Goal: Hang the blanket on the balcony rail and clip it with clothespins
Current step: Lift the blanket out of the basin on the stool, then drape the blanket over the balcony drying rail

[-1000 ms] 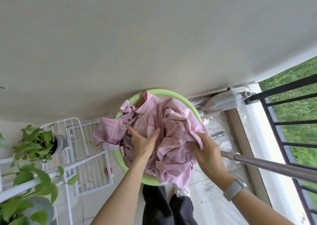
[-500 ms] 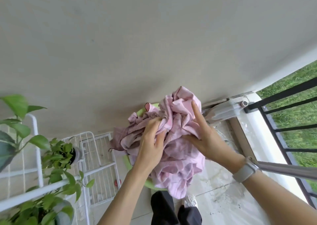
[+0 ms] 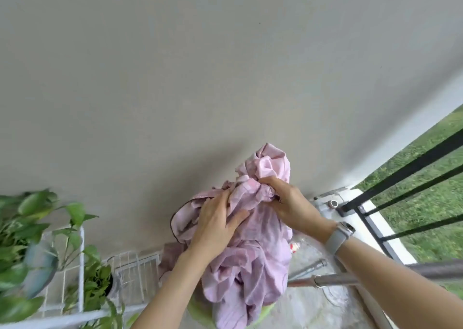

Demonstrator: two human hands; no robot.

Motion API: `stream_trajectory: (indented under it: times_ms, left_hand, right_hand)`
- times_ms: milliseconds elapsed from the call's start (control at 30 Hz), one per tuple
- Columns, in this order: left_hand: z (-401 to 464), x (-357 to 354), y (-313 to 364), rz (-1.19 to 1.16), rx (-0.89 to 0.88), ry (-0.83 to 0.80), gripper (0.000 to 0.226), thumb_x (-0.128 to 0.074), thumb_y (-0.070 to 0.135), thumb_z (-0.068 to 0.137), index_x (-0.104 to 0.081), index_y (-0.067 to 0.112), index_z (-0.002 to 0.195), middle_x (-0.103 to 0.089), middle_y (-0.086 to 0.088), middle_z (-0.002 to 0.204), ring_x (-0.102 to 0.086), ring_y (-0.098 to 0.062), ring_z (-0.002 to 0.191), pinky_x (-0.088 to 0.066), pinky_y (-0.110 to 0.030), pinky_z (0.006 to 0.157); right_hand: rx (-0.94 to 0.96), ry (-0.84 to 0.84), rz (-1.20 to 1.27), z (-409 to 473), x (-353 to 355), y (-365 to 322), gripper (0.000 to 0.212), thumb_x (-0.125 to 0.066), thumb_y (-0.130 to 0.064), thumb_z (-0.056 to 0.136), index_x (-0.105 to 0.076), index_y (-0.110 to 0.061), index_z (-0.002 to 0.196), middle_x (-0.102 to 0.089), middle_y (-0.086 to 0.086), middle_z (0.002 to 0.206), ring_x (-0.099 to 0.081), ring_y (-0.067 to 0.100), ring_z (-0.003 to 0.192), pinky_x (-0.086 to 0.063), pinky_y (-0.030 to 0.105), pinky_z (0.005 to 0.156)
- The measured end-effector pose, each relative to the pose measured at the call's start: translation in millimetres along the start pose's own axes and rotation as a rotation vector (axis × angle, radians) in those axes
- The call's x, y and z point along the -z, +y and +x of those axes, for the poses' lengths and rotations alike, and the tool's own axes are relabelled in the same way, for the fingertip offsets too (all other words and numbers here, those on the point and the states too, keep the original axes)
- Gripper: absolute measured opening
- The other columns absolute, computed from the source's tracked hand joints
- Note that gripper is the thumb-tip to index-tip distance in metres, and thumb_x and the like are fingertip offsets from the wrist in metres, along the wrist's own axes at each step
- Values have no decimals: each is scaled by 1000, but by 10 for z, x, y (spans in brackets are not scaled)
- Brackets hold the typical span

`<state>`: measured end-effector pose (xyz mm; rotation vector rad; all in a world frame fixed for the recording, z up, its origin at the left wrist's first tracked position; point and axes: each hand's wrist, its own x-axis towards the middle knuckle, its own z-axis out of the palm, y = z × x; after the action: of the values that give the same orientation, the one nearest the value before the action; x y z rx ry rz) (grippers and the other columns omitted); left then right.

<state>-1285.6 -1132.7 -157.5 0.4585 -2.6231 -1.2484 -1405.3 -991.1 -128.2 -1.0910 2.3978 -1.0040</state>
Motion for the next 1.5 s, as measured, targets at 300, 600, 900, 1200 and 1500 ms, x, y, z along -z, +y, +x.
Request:
stream_trajectory:
  times_ms: [300, 600, 900, 1200, 1500]
  left_hand:
    - [862, 1536, 2188, -13, -514, 576, 24, -48, 30, 90, -33, 16, 78, -45, -1, 64, -51, -40, 66, -20, -30, 54]
    - [1199, 2170, 3160, 270, -614, 411, 20, -45, 34, 92, -41, 16, 85, -65, -22, 97, -56, -44, 89, -39, -38, 65]
    - [1183, 2423, 5148, 70, -771, 748, 36, -39, 28, 95, -38, 15, 129, -64, -22, 108, -58, -42, 95, -40, -37, 70]
    - [276, 2027, 6231, 186, -1060, 745, 36, -40, 36, 94, -41, 15, 123, -64, -22, 101, -58, -44, 89, -37, -36, 65]
    - [-1151, 1903, 6844, 65, -1181, 733, 32, -44, 39, 92, -48, 10, 102, -65, -17, 88, -58, -39, 78, -35, -34, 60]
  right_hand:
    - [355, 521, 14, 474, 2017, -1649, 25, -53, -14, 86, -48, -22, 109, -59, -8, 82, -50, 1, 68, -35, 9, 57]
    - [251, 338, -442, 330, 3264, -2486, 17, -53, -14, 88, -51, -2, 100, -62, 19, 100, -54, 29, 86, -34, 31, 66]
    - [416, 920, -399, -398, 4728, -3457, 16, -52, -6, 85, -52, -2, 100, -64, 20, 100, -56, 37, 89, -44, 41, 72]
    - [512, 1094, -451, -1846, 5350, -3311, 21, -48, -2, 87, -49, -2, 108, -63, 21, 102, -57, 39, 90, -46, 50, 77]
    - [657, 1227, -534, -3386, 5362, -3656, 27, -42, 9, 85, -47, -2, 109, -63, 11, 109, -59, 27, 93, -49, 38, 76]
